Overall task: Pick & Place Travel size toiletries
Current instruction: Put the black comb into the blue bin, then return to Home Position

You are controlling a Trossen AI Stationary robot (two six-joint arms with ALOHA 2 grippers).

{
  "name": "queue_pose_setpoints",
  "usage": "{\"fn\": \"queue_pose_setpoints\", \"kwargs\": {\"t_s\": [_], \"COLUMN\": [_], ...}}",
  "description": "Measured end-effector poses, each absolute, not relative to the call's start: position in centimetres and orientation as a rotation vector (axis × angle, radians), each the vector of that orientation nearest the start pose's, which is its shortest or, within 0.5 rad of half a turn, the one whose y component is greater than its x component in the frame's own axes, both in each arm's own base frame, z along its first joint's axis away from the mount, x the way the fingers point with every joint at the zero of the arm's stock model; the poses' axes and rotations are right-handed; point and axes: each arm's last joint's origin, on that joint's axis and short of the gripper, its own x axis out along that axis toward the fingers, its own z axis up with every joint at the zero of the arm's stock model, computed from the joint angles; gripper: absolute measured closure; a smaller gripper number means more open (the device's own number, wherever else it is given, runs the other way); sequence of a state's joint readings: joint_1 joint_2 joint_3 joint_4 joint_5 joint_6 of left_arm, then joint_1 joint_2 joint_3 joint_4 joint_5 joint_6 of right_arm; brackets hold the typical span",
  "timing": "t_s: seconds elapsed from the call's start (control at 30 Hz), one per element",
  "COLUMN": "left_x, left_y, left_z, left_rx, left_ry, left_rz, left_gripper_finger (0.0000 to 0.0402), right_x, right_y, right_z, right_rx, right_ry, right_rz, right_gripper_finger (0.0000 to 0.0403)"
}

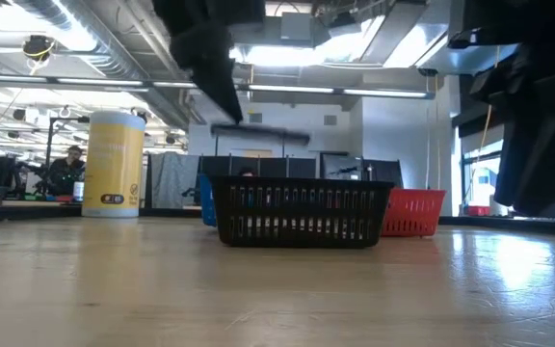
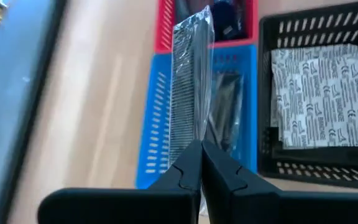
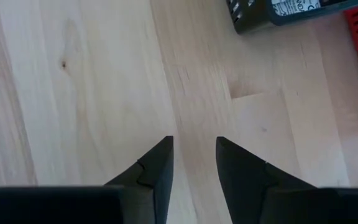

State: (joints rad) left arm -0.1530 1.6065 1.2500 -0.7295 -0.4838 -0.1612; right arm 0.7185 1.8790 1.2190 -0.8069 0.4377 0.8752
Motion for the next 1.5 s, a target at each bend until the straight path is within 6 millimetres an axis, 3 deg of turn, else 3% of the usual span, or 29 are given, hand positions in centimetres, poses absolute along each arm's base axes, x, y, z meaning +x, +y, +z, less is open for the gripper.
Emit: {"fn": "queue_pose_setpoints", "kwargs": {"t_s": [0.27, 0.83, 1.03, 1.23, 1.37, 1.5], "left_x": [33.2, 34.6, 34.8, 33.8, 32.8, 31.4], "left_y": [-2.7, -0.2, -0.4, -0.7, -1.1, -2.0], "left_z": [21.9, 19.6, 19.7, 21.0, 24.5, 28.5], "left_rx": [0.195, 0.107, 0.081, 0.020, 0.008, 0.039], "left_ry": [1.112, 1.159, 1.156, 1.173, 1.025, 0.832], "left_rz": [0.367, 0.327, 0.252, 0.147, 0.146, 0.134], "left_gripper_finger": [0.0400, 0.0398, 0.0342, 0.0280, 0.0269, 0.0269], "right_x": [26.5, 26.5, 26.5, 26.1, 25.8, 25.4], "right_y": [21.5, 21.6, 21.6, 21.4, 20.8, 19.1], "right_z": [15.9, 15.9, 16.1, 19.3, 23.1, 26.5], "right_rx": [-0.040, -0.044, -0.059, -0.064, -0.110, -0.174], "right_ry": [1.164, 1.154, 1.148, 1.044, 0.878, 0.744], "right_rz": [-0.307, -0.305, -0.286, -0.213, -0.151, -0.166], "right_gripper_finger": [0.0282, 0.0282, 0.0282, 0.0283, 0.0300, 0.0347]}}
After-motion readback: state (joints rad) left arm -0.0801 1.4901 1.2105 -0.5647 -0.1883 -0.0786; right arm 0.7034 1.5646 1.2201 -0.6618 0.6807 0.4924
